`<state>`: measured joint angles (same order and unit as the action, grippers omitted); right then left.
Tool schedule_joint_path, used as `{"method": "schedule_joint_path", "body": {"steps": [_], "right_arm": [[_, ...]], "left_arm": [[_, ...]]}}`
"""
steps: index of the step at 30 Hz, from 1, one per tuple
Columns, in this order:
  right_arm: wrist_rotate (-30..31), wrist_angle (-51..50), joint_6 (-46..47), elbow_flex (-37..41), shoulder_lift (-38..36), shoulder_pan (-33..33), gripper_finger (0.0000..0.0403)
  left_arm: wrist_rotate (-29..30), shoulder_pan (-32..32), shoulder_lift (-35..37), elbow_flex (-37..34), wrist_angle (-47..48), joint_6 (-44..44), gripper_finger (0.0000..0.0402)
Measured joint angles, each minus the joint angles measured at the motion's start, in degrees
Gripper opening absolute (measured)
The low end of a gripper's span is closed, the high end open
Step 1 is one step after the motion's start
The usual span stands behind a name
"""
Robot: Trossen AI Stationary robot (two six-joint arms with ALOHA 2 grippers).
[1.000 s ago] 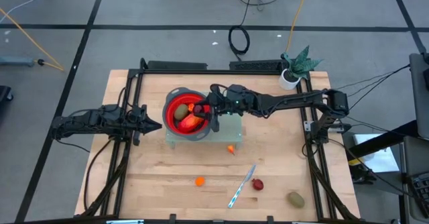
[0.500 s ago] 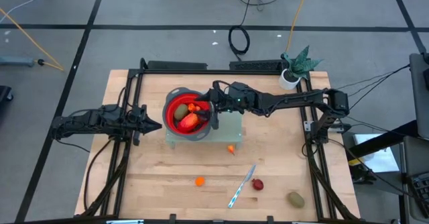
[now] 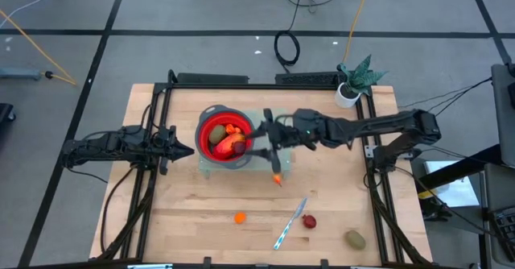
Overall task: Pick & Place Fruit
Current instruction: Put the pomegranate into the red strainer bowl on the shelf
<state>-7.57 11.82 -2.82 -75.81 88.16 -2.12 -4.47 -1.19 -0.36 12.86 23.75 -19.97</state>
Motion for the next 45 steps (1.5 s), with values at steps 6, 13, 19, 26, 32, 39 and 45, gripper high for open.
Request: {"method": "schedule_joint_path", "body": {"steps": [6, 13, 19, 26, 32, 39, 45], "right_arm": [[0.33, -5.69, -0.03, 0.0, -2.87, -4.85, 0.0138], [0.5, -10.62, 0.8, 0.0, -2.85, -10.16, 0.0087], [4.77, -19.43, 2.87, 0.0, -2.82, -15.01, 0.0044], [4.68, -29.93, 12.19, 0.0, -2.82, -20.63, 0.0003], [4.76, -37.88, 24.53, 0.0, -2.82, -24.48, 0.0002], [4.91, -44.93, 37.42, 0.0, -2.8, -28.93, 0.0001], [9.26, -48.21, 43.85, 0.0, -2.77, -32.75, 0.0001]], "left_arm": [[0.0, 0.0, 0.0, 0.0, 0.02, 0.31, 0.0024], [-0.17, 0.0, 0.0, 0.02, 0.17, 3.16, 0.0024], [-1.87, 0.0, 0.0, 0.02, 0.81, 6.91, 0.0024], [-3.54, 0.04, 0.0, 0.02, 1.2, 7.8, 0.0024], [-3.56, 0.04, 0.0, 0.02, 1.2, 7.63, 0.0024], [-3.56, 0.0, 0.0, 0.02, 1.2, 7.58, 0.0024], [-3.56, 0.0, 0.0, 0.02, 1.2, 7.5, 0.0024]]}}
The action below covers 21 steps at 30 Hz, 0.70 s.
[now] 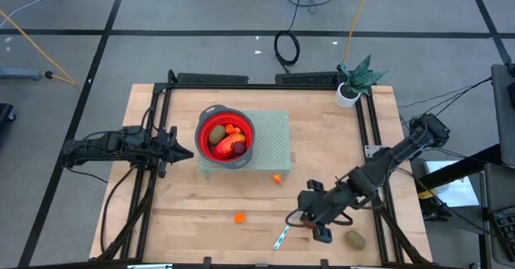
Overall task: Pick & Place Fruit
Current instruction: Put the pomegranate into the red strainer bowl on the shelf
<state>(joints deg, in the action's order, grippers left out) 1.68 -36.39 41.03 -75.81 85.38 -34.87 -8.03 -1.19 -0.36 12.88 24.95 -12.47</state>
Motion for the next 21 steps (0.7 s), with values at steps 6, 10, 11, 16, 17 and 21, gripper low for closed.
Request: {"method": "schedule_joint_path", "body": {"steps": [6, 10, 11, 16, 17, 21], "right_arm": [[4.26, -2.42, 5.56, 0.0, 0.0, -2.91, 0.0], [5.88, -2.97, 6.28, 0.0, 0.0, -3.49, 0.0], [5.97, -2.97, 6.28, 0.0, 0.0, -3.5, 0.0], [5.7, -4.08, 6.45, 0.0, 0.0, -3.12, 0.0], [5.69, -4.87, 6.68, 0.0, 0.0, -3.09, 0.0], [5.62, -8.73, 8.99, 0.0, 0.0, -2.63, 0.0007]], "left_arm": [[0.0, 0.0, 0.0, 0.0, -0.01, 0.02, 0.0024], [0.0, 0.0, 0.0, 0.0, 0.0, 0.04, 0.0024], [0.0, 0.0, 0.0, 0.0, 0.0, 0.04, 0.0024], [0.0, 0.0, 0.0, 0.0, 0.07, 0.11, 0.0024], [0.0, 0.0, 0.0, 0.0, 0.07, 0.13, 0.0024], [0.02, 0.0, 0.0, 0.0, 0.09, 0.33, 0.0024]]}}
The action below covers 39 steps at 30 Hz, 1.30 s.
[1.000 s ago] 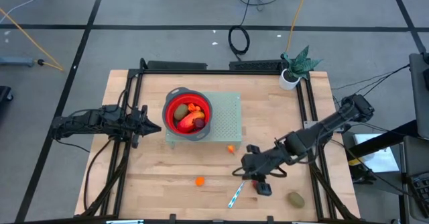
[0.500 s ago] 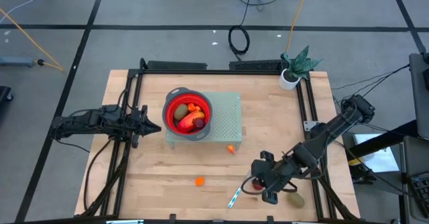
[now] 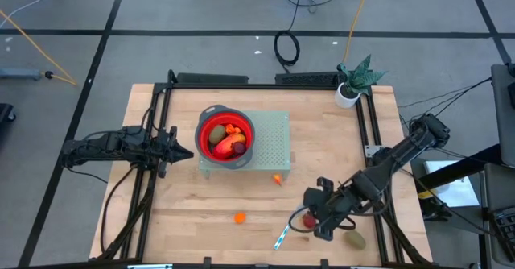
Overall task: Pick & Place Fruit
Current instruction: Put the pomegranate into the red strainer bowl on the shelf
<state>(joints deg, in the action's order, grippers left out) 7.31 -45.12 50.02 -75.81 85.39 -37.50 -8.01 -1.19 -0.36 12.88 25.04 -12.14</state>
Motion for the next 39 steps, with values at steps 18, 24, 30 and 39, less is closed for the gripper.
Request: {"method": "schedule_joint_path", "body": {"steps": [18, 24, 30, 39], "right_arm": [[-1.61, -5.63, 7.19, 0.07, 0.04, 0.0, 0.0223], [-1.65, -4.51, 8.04, 0.07, 0.04, -0.11, 0.0257], [-6.61, -2.02, 6.11, 0.07, 0.04, -0.11, 0.0263], [-7.44, -1.59, 6.33, 0.23, 0.19, -0.09, 0.0285]], "left_arm": [[0.02, 0.0, 0.0, 0.0, 0.04, -0.02, 0.0024], [0.02, 0.0, 0.0, 0.0, 0.04, -0.02, 0.0024], [0.02, 0.0, 0.0, 0.0, 0.04, -0.04, 0.0024], [0.04, 0.02, 0.0, 0.0, 0.04, -0.04, 0.0024]]}}
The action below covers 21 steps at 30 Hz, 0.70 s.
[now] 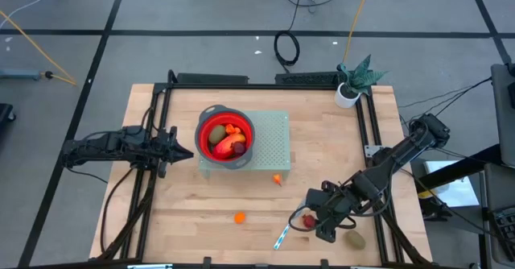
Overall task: Pick & Place Fruit
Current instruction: Put the pomegranate into the red strainer bowl on the shelf
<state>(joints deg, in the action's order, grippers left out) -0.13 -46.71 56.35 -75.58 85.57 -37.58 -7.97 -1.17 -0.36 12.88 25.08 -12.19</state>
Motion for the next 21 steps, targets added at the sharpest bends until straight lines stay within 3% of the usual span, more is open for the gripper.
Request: {"method": "schedule_joint_path", "body": {"steps": [10, 21], "right_arm": [[-3.01, 9.87, 3.75, 6.83, 1.5, 0.0, 0.0391], [-4.42, 17.14, 8.72, 13.43, 1.5, -0.96, 0.0399]], "left_arm": [[0.0, 0.0, 0.0, 0.0, 0.18, 0.0, 0.0024], [0.44, 0.02, 0.0, 0.0, 0.33, -0.02, 0.0024]]}}
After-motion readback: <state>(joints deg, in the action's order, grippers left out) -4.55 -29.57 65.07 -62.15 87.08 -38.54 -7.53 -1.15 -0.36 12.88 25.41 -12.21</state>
